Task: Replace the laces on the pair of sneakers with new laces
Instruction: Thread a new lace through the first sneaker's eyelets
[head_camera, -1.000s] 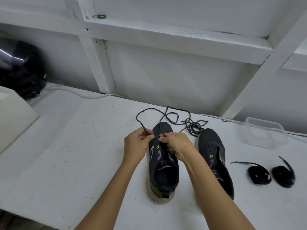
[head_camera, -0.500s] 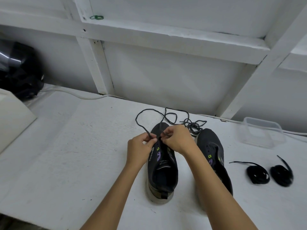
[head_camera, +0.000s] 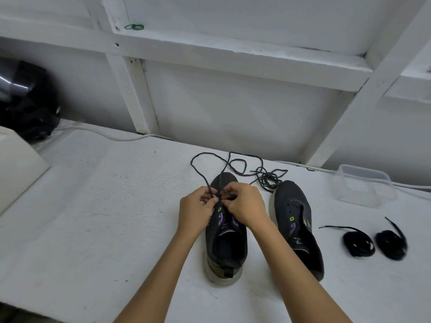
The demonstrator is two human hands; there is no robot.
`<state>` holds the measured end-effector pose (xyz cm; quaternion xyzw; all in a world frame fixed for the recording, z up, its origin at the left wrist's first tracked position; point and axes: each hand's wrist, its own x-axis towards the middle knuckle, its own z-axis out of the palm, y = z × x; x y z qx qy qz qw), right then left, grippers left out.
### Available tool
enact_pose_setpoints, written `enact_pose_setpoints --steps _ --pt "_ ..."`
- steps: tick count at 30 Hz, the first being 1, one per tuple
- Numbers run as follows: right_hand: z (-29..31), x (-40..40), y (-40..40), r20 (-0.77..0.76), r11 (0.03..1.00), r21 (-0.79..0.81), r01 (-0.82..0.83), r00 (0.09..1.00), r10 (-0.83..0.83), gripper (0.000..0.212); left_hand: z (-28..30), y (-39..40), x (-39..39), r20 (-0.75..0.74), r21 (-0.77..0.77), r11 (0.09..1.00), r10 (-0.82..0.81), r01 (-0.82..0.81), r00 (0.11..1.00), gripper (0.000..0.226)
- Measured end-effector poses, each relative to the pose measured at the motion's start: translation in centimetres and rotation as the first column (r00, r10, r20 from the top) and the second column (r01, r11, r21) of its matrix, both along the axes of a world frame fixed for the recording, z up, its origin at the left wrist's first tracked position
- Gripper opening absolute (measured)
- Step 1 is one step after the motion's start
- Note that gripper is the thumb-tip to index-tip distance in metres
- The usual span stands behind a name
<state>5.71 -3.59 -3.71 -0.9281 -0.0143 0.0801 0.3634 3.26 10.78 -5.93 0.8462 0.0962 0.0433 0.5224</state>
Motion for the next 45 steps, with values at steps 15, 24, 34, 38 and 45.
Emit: enact_pose_setpoints --steps 15,24,34,38,45 --pt "-0.3 -0.2 0.4 0.163 0.978 -0.160 -0.134 0.974 0.160 0.024 -0.2 0.6 0.3 -0.078 -0.042 0.999 -0.011 0.008 0.997 0.009" --pt "-0.1 -0.2 -0.3 0.036 0.935 0.353 0.024 0.999 -0.039 0.017 1.2 0.4 0.1 -0.164 -0.099 0.995 0.001 -0.018 0.986 0.043" --pt "0.7 -0.7 -0.1 -0.299 0.550 0.756 0.354 0.935 -0.191 0.006 3.4 -0.4 0.6 -0.189 0.331 0.919 -0.159 0.216 0.969 0.034" --pt "1.3 -0.4 -0.1 -0.316 0.595 0.700 0.394 0.919 -0.236 0.005 2.9 -0.9 0.7 -0.153 0.358 0.922 -0.098 0.147 0.983 0.016" --pt "1.3 -0.8 -1.2 -0.384 0.491 0.716 0.496 0.868 -0.317 0.019 2.3 -1.3 0.8 -0.034 0.406 0.910 -0.070 0.078 0.997 0.010"
